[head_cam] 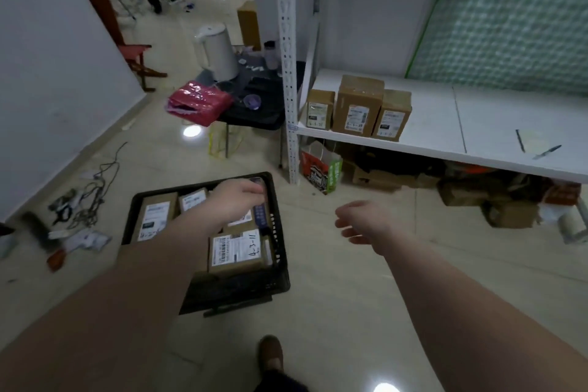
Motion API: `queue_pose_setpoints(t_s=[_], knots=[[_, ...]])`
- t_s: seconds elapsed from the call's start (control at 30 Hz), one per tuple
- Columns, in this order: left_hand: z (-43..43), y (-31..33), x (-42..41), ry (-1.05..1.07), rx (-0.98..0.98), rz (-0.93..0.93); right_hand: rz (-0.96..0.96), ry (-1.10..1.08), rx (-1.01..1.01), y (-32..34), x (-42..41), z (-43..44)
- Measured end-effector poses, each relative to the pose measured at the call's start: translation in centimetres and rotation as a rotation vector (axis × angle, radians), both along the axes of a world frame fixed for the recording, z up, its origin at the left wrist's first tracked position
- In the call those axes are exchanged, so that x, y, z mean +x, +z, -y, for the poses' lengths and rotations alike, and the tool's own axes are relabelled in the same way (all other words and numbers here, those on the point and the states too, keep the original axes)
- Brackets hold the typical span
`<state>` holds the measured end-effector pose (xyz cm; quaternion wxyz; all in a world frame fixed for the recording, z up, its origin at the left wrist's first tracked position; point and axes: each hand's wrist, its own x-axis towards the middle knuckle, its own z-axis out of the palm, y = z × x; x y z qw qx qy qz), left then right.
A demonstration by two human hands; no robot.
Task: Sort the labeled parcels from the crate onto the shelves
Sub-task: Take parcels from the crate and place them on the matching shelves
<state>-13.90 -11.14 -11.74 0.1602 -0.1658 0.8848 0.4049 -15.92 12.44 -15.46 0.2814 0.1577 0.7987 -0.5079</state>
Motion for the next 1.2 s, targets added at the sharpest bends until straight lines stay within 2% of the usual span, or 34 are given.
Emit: queue_pose_setpoints(t_s=[0.17,0.23,0.47,0.67,0.8,0.93,1.1,1.2], knots=[[7.0,-1.0,2.8,0.229,0.142,0.023,0.001,0.174,0.019,0.2,2.6,6.8],[9.3,-1.8,3.9,0.227,0.154,0.022,0.028,0.195,0.023,-0.2,2.9,9.0],[21.4,-5.4,7.2,0.227,0.130,0.124,0.120,0.069,0.078,-4.7,3.5,18.9],[29.4,-7.9,9.0,0.263,0.107,0.184,0.167,0.279,0.054,-8.2,6.3,28.3],[30.6,-10.7,8.9,0.304,0.124,0.215,0.192,0.270,0.097,-9.9,6.3,31.0],[31.5,-15.1,8.8,0.461,0.248,0.308,0.066,0.343,0.305,-12.0,4.1,33.4],[32.6,-20.4,9.0,0.723,0.404,0.392,-0.154,0.588,0.643,-16.7,0.7,36.8],[33.5,-23.3,8.9,0.856,0.450,0.422,-0.143,0.663,0.804,-18.7,-0.5,38.2]])
